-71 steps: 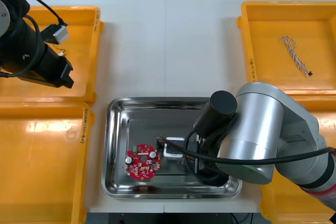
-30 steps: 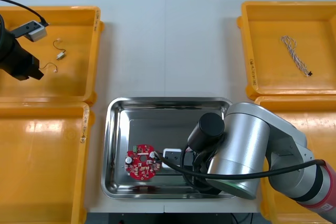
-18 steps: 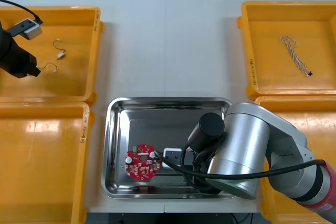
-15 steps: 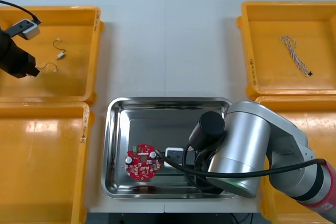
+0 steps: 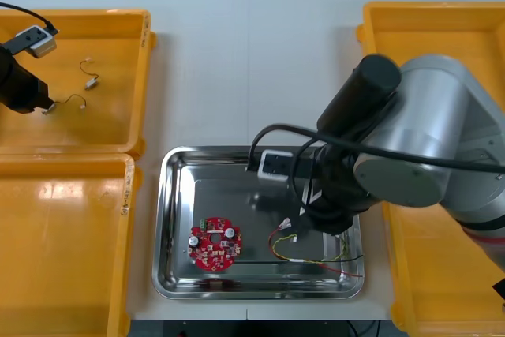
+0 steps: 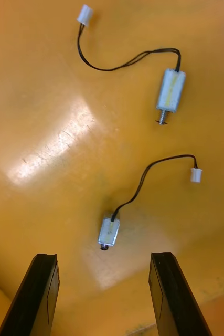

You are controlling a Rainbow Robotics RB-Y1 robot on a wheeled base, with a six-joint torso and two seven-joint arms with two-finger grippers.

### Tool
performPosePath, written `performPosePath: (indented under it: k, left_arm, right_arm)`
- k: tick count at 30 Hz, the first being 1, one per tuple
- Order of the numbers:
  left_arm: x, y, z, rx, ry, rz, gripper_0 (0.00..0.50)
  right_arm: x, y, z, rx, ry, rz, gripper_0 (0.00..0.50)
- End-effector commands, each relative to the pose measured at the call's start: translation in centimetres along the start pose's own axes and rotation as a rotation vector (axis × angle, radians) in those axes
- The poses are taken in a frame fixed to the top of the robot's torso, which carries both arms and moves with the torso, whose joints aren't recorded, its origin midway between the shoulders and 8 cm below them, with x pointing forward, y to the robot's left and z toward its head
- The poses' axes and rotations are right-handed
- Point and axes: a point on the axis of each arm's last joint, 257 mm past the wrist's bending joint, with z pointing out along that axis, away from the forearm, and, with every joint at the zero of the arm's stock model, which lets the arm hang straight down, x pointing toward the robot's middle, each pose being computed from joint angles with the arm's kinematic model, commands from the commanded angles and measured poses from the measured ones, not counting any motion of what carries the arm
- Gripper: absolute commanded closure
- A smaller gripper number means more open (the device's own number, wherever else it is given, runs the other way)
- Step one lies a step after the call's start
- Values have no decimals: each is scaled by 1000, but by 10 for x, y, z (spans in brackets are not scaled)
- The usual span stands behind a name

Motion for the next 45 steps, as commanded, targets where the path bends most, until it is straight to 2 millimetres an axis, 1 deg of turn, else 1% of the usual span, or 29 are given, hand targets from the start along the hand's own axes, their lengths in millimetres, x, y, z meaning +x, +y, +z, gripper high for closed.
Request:
performPosePath:
  k: [1, 3, 4, 6, 7, 9, 10, 15, 17, 19, 20, 25, 29, 32, 35, 39, 40, 43, 45]
  left_arm:
    - [-16, 13, -6, -48, -39, 123, 0]
    - [-15, 12, -2, -52, -47, 125, 0]
    - [-15, 12, -1, -53, -48, 126, 0]
    - [-14, 10, 3, -55, -47, 135, 0]
    - [-14, 9, 4, -56, -46, 138, 0]
    - [-11, 8, 7, -54, -41, 135, 0]
    - [-10, 8, 8, -53, -41, 134, 0]
    - [-3, 5, 14, -50, -38, 133, 0]
    - [1, 5, 16, -48, -33, 131, 0]
    - [2, 4, 18, -45, -34, 130, 0]
    - [4, 3, 20, -46, -35, 130, 0]
    - [11, 1, 26, -43, -38, 121, 0]
    - [12, -3, 30, -34, -45, 116, 0]
    - [15, -5, 35, -35, -54, 112, 0]
    - [17, -6, 38, -36, -57, 115, 0]
    - [16, -9, 41, -36, -58, 123, 0]
    - [17, -10, 42, -36, -58, 127, 0]
    - [15, -11, 43, -39, -64, 127, 0]
    - [15, -11, 44, -40, -65, 128, 0]
  right_arm:
    - [2, -52, -43, 121, -36, 27, 0]
    - [4, -71, -57, 137, -51, 70, 0]
    - [4, -76, -60, 140, -57, 83, 0]
    - [3, -94, -75, 147, -85, 134, 0]
    - [3, -100, -79, 150, -92, 148, 0]
    - [4, -117, -93, 160, -121, 204, 0]
    - [5, -122, -96, 164, -126, 219, 0]
    - [22, -159, -113, 183, -141, 360, 0]
    - [34, -178, -119, 201, -138, 433, 0]
    - [44, -188, -121, 212, -130, 473, 0]
    - [52, -196, -121, 211, -122, 508, 0]
    - [75, -216, -122, 227, -84, 592, 0]
    - [90, -231, -128, 251, -68, 651, 0]
    - [100, -243, -137, 283, -71, 690, 0]
    - [113, -250, -145, 316, -61, 717, 0]
    - [123, -256, -154, 342, -65, 752, 0]
    - [128, -259, -158, 353, -65, 766, 0]
    - [143, -265, -161, 356, -68, 825, 0]
    - [156, -268, -163, 352, -66, 870, 0]
